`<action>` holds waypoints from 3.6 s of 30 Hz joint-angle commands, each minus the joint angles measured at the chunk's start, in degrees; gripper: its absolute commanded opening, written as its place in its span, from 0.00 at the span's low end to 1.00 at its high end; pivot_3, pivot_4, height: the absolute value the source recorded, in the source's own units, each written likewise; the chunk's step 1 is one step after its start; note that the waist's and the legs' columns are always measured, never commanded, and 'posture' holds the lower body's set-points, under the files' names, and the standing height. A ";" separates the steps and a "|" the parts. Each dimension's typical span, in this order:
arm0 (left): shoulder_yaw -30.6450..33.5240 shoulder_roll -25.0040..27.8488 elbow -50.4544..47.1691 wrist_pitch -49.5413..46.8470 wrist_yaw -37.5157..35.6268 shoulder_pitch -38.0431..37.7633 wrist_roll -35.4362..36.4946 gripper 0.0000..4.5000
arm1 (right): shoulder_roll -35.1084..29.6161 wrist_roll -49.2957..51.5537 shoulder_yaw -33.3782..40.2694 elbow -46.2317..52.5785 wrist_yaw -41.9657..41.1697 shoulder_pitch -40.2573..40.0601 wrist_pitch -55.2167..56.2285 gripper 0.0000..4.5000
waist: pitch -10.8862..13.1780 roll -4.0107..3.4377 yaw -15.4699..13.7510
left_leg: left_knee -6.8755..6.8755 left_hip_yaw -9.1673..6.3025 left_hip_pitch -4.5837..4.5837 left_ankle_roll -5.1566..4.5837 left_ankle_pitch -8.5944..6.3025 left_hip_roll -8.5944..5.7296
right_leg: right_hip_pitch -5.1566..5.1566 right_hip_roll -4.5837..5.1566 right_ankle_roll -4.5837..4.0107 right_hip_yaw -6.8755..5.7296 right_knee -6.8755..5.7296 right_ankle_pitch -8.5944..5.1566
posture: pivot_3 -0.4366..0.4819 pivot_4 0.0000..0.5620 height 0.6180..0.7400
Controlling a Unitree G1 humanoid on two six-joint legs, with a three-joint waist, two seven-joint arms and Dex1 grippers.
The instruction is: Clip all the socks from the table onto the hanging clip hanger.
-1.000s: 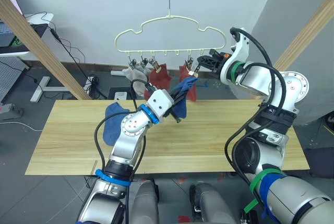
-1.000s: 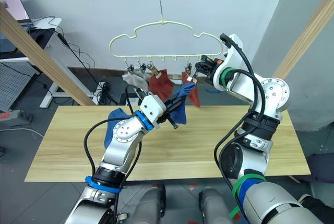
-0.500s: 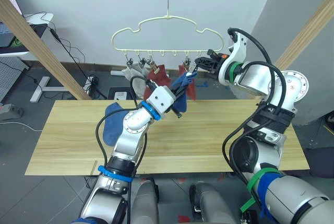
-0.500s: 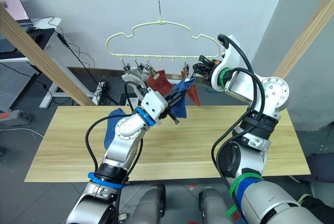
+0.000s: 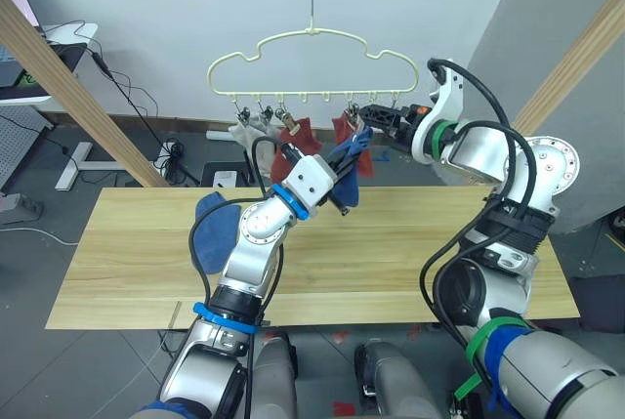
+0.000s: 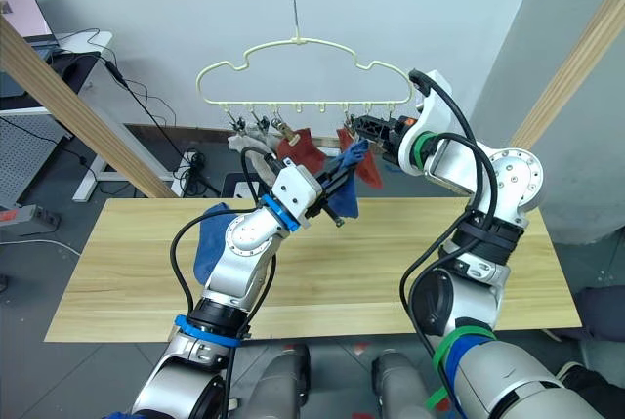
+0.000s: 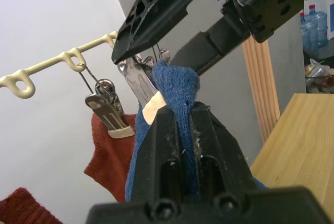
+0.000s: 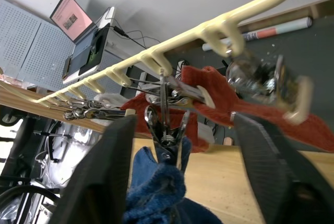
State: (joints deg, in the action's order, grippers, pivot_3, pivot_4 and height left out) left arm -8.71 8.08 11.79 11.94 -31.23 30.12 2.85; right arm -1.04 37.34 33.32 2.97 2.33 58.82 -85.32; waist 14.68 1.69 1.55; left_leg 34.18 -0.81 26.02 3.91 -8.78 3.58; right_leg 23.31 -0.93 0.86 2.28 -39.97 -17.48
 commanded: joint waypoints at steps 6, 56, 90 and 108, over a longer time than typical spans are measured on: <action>-0.93 -1.25 -0.94 -7.23 -4.26 0.80 4.20 0.36 | -10.60 3.84 -10.52 15.78 -11.73 -8.57 6.40 0.98 | 0.00 0.00 0.27 | 0.00 0.01 0.00 0.00 0.00 -0.01 | 0.00 -0.01 0.01 0.01 0.02 -0.01 | 0.45 0.40 1.00; 14.06 16.91 -36.83 -42.26 -4.46 -13.70 27.41 1.00 | -1.59 -35.29 -33.58 -3.25 1.55 -18.79 63.12 0.52 | 0.00 0.00 -0.47 | 0.08 -0.10 -0.10 0.06 0.03 0.04 | -0.06 0.01 0.00 0.02 -0.10 0.01 | 0.59 0.38 1.00; 14.87 17.68 -39.62 -40.22 -5.19 -14.17 32.48 1.00 | -0.75 -36.62 -32.92 -7.53 2.42 -16.24 66.53 0.52 | 0.00 0.00 -1.66 | 0.11 -0.11 -0.11 0.06 0.04 0.05 | -0.07 0.01 -0.01 0.02 -0.12 0.02 | 0.61 0.42 1.00; 14.45 17.65 -40.02 -40.32 -4.81 -14.60 32.45 1.00 | -1.03 -37.52 -33.01 -4.59 2.00 -18.16 65.17 0.52 | 0.00 0.00 -1.66 | 0.11 -0.12 -0.11 0.06 0.04 0.05 | -0.07 0.01 -0.01 0.02 -0.13 0.02 | 0.61 0.42 1.00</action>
State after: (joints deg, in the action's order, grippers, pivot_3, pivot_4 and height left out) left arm 5.50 25.40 -25.62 -29.48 -35.99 15.69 35.10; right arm -1.81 0.25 0.25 -4.62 4.33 40.90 -20.56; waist 14.68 1.69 -0.11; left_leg 34.29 -0.93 25.91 3.98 -8.74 3.63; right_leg 23.24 -0.92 0.84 2.30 -40.10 -17.46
